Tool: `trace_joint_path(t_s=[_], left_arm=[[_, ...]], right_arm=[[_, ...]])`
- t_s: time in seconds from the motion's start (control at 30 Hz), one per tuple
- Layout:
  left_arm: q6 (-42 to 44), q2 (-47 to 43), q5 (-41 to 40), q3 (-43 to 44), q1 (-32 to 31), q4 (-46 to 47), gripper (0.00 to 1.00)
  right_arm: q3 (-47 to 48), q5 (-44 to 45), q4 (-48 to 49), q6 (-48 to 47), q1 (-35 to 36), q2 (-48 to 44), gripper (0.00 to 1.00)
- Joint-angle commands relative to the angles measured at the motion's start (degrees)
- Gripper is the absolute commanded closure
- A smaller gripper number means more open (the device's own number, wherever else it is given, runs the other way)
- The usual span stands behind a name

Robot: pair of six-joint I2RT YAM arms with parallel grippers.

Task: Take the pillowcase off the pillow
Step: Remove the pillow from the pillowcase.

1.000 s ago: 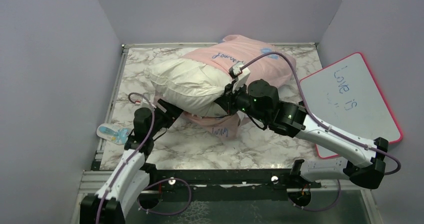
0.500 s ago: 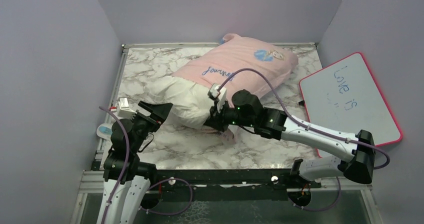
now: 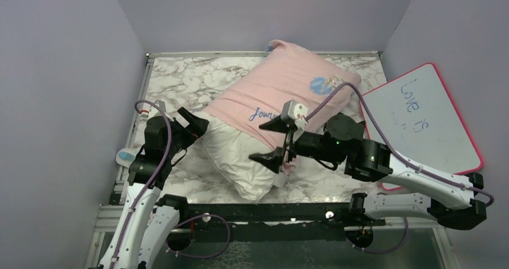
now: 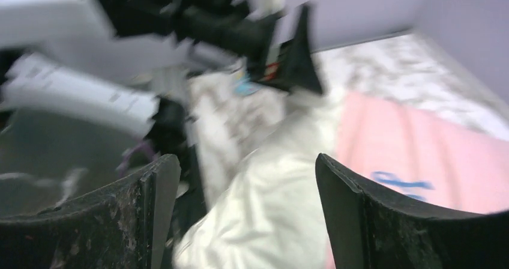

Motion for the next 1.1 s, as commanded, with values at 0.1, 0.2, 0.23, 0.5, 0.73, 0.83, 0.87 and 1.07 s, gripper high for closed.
trace_joint_path(t_s=[0.1,0.2,0.23,0.5,0.73,0.83,0.87,1.07], left_arm=[[-1.90,0.90,-17.90,4.65,0.11,-12.01,0.01],[-3.09,0.79,-16.99,2.74,0.11,-10.93,0.01],[-3.20,0.63,-15.36,1.46,0.07,-9.01,0.01],[-5.45,3.03,6.22,-10.96,0.11,14.03,0.01],[-3.35,4.19,7.78,-13.67,0.11,16.61,0.40],[-2.20,1.85,3.94,-14.57,0.11,15.60,0.67],[-2.45,1.29,3.50,-14.95,0.15,15.64,0.79],[-3.02,1.43,4.73,-15.29,0.18,12.67,1.00]], right_arm=[[12.79,20.12,-5.09,-1.17,-9.75,14.09,0.08],[17.87,15.51,-6.46,-0.87,-11.97,20.59,0.08],[20.24,14.65,-7.51,-1.80,-12.06,23.17,0.08],[40.46,21.64,-18.68,-4.66,-13.83,44.55,0.08],[52.16,22.11,-21.38,-5.57,-17.07,54.85,0.06],[56.13,17.26,-22.83,-5.47,-18.15,58.34,0.07],[57.20,15.43,-24.05,-5.75,-18.14,59.49,0.09],[55.85,19.67,-25.16,-5.27,-18.72,62.15,0.36]])
